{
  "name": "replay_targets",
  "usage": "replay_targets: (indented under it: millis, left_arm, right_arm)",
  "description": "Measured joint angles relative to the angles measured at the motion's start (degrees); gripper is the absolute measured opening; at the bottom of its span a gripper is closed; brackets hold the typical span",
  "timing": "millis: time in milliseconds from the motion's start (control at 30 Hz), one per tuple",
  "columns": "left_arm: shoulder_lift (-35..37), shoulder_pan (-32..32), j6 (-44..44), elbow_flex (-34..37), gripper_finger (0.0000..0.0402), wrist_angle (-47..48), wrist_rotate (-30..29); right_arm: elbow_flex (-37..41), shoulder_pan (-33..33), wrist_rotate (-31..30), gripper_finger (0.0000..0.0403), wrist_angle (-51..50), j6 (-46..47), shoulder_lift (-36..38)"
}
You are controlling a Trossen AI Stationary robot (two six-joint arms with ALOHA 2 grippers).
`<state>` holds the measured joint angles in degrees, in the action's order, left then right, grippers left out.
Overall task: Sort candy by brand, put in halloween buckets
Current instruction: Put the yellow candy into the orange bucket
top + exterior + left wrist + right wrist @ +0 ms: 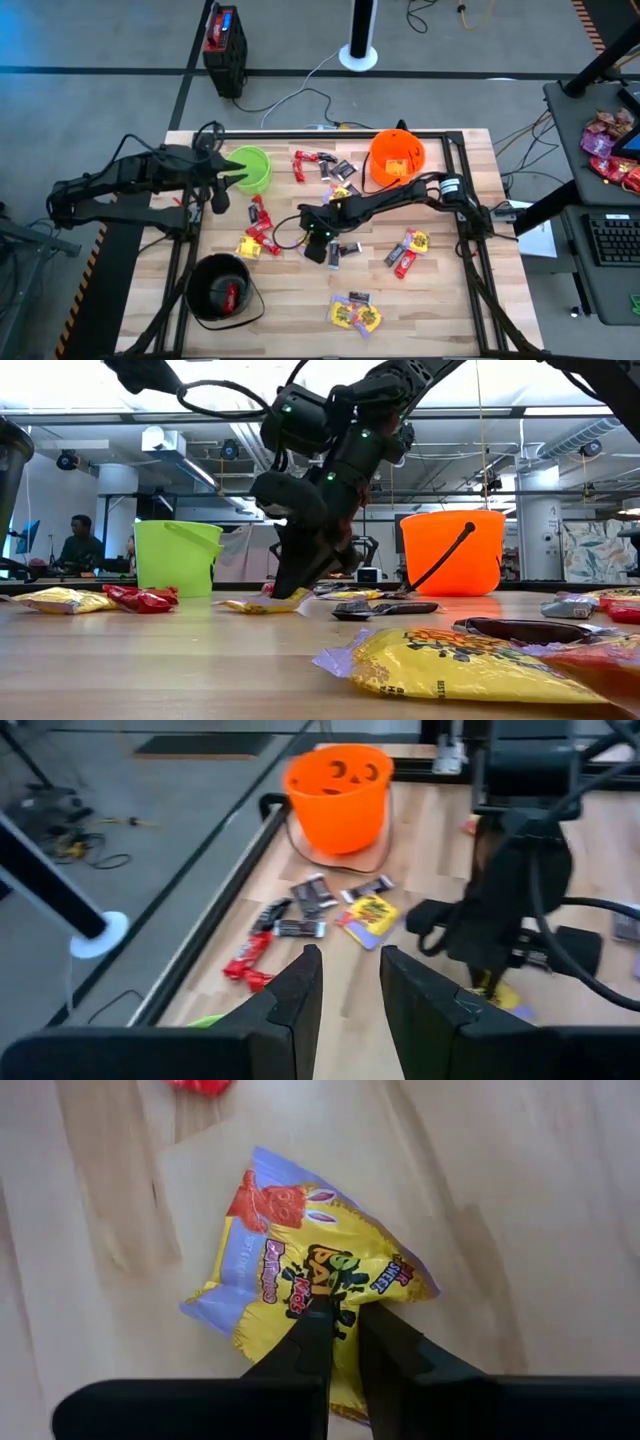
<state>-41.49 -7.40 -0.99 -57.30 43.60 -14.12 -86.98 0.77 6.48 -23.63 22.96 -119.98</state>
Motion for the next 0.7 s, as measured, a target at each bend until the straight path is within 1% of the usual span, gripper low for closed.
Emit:
replay_targets:
  millis: [100,133,200,300,400,433,500,600,700]
  left_arm:
    - [0.67,0.0,0.72,-0.25,0.0087,0.0,-0.29]
    - [0.83,0.0,1.36,-0.36,0.0087,0.1,-0.28]
    - [1.04,0.0,2.48,-0.89,0.0087,0.06,0.59]
    - [1.15,0.0,3.21,-1.45,0.0087,-1.41,3.45]
    - [0.3,-0.13,2.94,-1.75,0.0083,-4.82,6.93]
    - [-0.1,-0.29,2.67,-1.75,0.0081,-5.99,7.55]
    - [-1.32,-0.83,1.93,-1.72,0.0078,-8.25,7.59]
    - [-3.62,-3.11,1.69,-1.66,0.0077,-10.71,7.35]
    - [-6.15,-6.73,3.61,-1.86,0.0077,-11.96,7.21]
  right_arm:
    - [0.37,-1.3,-0.37,0.0024,-2.03,0.88,3.98]
    - [0.1,-1.93,-1.08,0.0024,-2.34,1.49,5.96]
    - [-1.45,-3.37,-4.05,0.0024,-6.13,2.17,10.69]
    - [-4.41,-6.13,-9.99,0.0024,-13.61,1.47,17.16]
    - [-6.91,-9.49,-18.58,0.0024,-21.26,-0.01,22.17]
    - [-7.77,-10.94,-21.17,0.0024,-23.67,-0.35,23.8]
    - [-9.41,-14.61,-24.2,0.0024,-28.47,-0.47,26.76]
    - [-10.21,-21.46,-24.8,0.0023,-35.13,-0.43,29.69]
    - [-9.9,-28.19,-24.56,0.0023,-41.0,-1.56,30.67]
